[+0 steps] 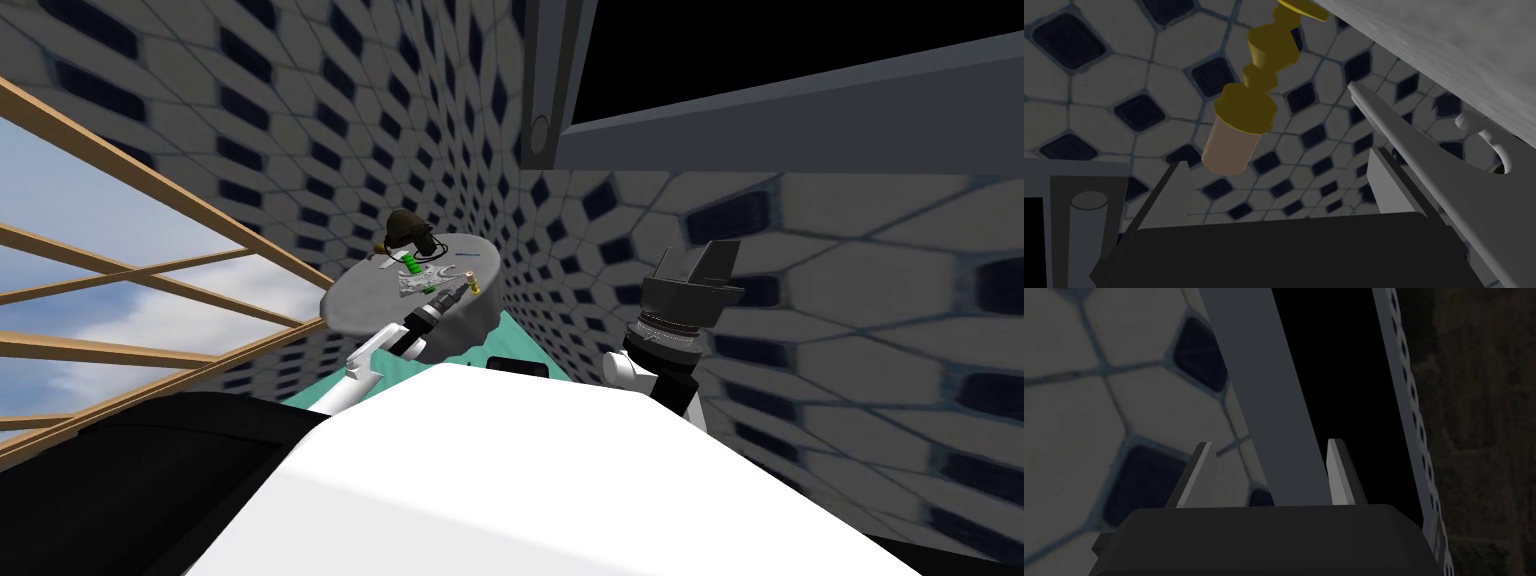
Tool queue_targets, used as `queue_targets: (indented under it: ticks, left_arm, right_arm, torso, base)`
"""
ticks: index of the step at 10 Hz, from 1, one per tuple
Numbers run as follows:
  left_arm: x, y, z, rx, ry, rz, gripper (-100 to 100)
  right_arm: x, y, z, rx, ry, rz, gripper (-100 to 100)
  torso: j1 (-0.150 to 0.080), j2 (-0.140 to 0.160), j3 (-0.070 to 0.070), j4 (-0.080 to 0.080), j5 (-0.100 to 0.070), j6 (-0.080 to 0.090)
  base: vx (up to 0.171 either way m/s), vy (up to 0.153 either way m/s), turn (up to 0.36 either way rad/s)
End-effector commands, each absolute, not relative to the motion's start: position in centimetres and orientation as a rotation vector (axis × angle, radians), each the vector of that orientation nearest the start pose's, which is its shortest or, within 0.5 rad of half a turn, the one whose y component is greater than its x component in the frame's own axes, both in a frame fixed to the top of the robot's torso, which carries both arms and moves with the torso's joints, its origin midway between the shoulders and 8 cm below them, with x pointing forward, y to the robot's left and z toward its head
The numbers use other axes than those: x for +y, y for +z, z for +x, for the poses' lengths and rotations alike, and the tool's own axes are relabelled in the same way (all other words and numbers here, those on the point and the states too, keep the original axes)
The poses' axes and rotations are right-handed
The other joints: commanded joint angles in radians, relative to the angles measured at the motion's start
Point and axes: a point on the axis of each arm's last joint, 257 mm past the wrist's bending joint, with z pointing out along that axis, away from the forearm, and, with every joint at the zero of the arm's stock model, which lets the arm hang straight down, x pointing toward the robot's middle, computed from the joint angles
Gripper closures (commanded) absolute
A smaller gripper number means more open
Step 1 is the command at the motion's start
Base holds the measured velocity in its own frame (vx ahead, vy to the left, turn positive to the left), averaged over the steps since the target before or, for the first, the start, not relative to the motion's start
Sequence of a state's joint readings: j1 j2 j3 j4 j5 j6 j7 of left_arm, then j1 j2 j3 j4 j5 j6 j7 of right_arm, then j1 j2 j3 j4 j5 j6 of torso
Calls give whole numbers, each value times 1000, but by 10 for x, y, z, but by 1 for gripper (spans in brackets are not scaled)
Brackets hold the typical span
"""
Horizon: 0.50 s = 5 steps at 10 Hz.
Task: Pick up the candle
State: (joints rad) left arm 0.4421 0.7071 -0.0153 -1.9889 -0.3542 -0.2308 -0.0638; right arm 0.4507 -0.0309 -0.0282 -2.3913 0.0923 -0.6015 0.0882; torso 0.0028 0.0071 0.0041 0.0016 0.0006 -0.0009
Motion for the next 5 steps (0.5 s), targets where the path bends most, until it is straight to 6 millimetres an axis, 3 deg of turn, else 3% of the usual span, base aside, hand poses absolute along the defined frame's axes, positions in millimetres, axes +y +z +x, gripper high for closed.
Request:
queue_targets:
  ticks: [1, 5]
  left_arm:
    - [314, -157, 412, 1584, -625, -154, -100]
    - [351, -139, 406, 1604, -566, -181, -100]
  right_arm:
    - [-254, 102, 301, 522, 1201, 339, 0]
    - [-254, 102, 301, 522, 1201, 339, 0]
  torso:
    - [0, 0, 0, 0, 0, 0]
    - [0, -2, -1, 0, 0, 0]
  base:
    - [-100, 58, -57]
    - [-81, 47, -88]
